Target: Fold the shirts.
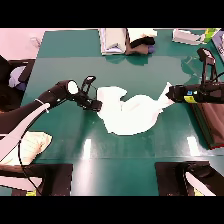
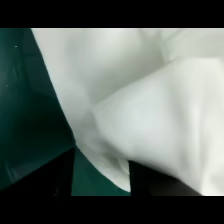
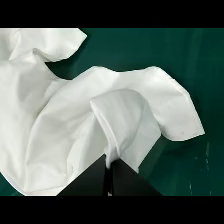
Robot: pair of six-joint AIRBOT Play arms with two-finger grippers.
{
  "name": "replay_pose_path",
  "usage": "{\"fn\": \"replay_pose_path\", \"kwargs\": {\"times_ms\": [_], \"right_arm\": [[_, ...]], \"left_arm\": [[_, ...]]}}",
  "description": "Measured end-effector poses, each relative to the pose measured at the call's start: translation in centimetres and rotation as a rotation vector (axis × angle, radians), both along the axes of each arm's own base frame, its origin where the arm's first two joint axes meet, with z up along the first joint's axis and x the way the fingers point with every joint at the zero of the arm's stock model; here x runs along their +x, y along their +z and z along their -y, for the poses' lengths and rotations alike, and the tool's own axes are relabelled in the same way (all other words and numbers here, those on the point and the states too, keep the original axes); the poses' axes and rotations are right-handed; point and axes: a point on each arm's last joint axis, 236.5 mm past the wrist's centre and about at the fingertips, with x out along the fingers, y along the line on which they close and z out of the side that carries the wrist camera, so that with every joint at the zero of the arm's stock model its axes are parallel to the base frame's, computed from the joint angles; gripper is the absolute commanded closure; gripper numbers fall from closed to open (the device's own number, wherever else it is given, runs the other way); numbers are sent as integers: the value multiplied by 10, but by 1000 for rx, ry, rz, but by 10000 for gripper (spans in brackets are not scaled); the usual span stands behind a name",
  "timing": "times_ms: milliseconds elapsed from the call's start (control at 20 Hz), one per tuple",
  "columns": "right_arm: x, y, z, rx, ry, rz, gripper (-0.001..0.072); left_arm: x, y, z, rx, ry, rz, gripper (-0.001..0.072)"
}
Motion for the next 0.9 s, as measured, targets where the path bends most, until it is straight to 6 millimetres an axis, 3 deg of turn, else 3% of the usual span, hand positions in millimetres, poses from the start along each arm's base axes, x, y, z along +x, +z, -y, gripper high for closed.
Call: {"fn": "replay_pose_path", "kwargs": {"times_ms": [50,100,250,400,500,650,800,900], "right_arm": [[0,0,0,0,0,0,695],[0,0,0,0,0,0,695],[1,4,0,3,-1,11,695],[8,27,-1,11,-3,69,695],[15,59,1,18,-6,145,695],[20,124,11,28,-25,286,695],[14,190,25,24,-49,427,695],[4,224,35,19,-66,494,695]], "left_arm": [[-1,-2,1,3,-2,-5,640],[-2,-3,1,5,-6,-8,675],[5,5,1,12,-18,21,676],[31,47,-11,9,-1,136,676],[54,97,-31,-1,35,261,675],[75,207,-75,-20,99,520,675],[60,329,-115,-36,150,806,676],[31,404,-134,-44,172,989,676]]}}
